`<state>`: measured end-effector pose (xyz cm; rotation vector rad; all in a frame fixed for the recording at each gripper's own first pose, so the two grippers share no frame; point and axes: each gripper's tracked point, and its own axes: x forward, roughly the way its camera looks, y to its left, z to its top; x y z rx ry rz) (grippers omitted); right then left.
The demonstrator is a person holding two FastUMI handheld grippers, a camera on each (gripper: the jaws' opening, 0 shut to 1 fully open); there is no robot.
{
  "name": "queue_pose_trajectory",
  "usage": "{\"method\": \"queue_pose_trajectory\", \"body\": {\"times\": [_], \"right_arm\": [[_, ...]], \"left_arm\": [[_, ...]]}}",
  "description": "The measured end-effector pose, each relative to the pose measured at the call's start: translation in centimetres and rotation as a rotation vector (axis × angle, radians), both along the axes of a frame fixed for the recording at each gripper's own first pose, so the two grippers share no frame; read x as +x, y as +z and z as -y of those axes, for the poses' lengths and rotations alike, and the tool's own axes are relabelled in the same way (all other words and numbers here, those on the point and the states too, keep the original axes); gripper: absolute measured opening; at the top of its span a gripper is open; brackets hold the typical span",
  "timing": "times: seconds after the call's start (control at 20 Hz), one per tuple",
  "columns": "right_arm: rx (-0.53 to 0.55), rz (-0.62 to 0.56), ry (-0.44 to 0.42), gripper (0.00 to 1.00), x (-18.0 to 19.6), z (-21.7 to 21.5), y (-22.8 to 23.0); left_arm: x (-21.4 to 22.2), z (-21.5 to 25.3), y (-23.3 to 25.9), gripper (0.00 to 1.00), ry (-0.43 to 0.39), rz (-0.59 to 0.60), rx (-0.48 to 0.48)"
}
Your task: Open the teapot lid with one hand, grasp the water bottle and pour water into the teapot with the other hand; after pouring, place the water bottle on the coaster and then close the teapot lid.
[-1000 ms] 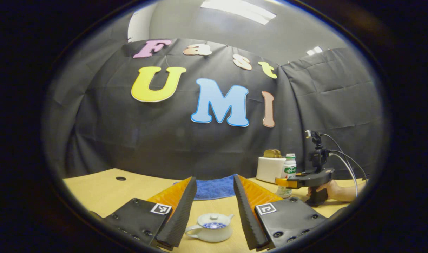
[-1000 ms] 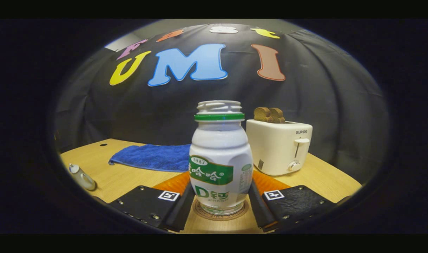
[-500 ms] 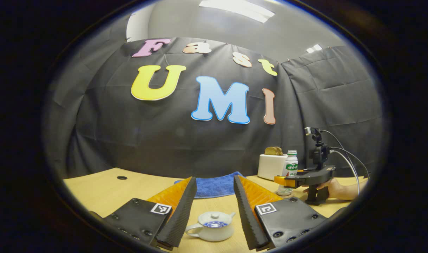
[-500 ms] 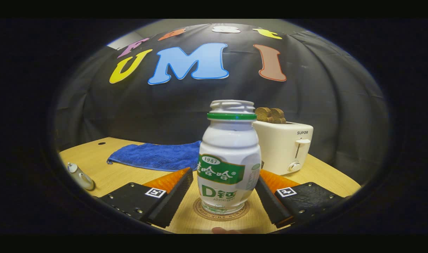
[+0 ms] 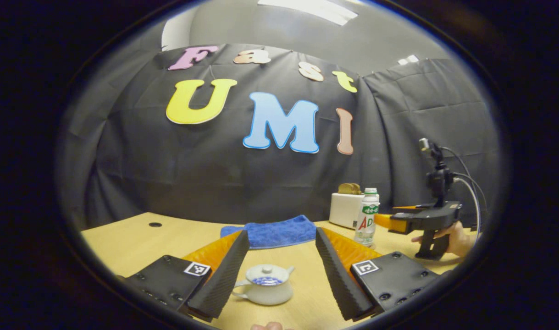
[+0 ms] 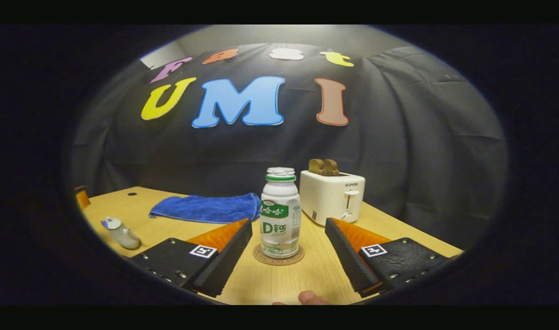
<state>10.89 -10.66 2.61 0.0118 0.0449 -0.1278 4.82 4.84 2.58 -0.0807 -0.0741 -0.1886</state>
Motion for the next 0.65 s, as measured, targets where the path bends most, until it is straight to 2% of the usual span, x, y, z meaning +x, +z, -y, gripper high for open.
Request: {"method": "queue_pose_trajectory", "body": {"times": [0.15,0.3,0.45,0.55,0.65], "right_arm": [[0.021,-0.006,-0.039,0.98,-4.7,-1.3,-0.5],[0.052,0.0,0.035,0.99,-8.6,-5.9,-1.4],[0.029,0.01,0.054,0.99,-10.6,-8.8,-2.5],[-0.017,0.006,0.067,0.99,-10.9,-10.0,-3.2],[0.021,-0.025,0.104,0.99,-11.0,-11.3,-4.6]], "left_arm": [[-2.5,0.2,0.1,0.99,0.084,-0.004,-0.023],[-4.3,3.4,0.2,0.99,0.097,0.0,-0.049],[-5.3,4.9,-1.6,0.99,0.132,-0.034,0.016],[-5.8,5.9,-2.9,0.99,0.125,-0.069,0.019],[-6.0,5.8,-4.0,0.99,0.147,-0.1,0.04]]}}
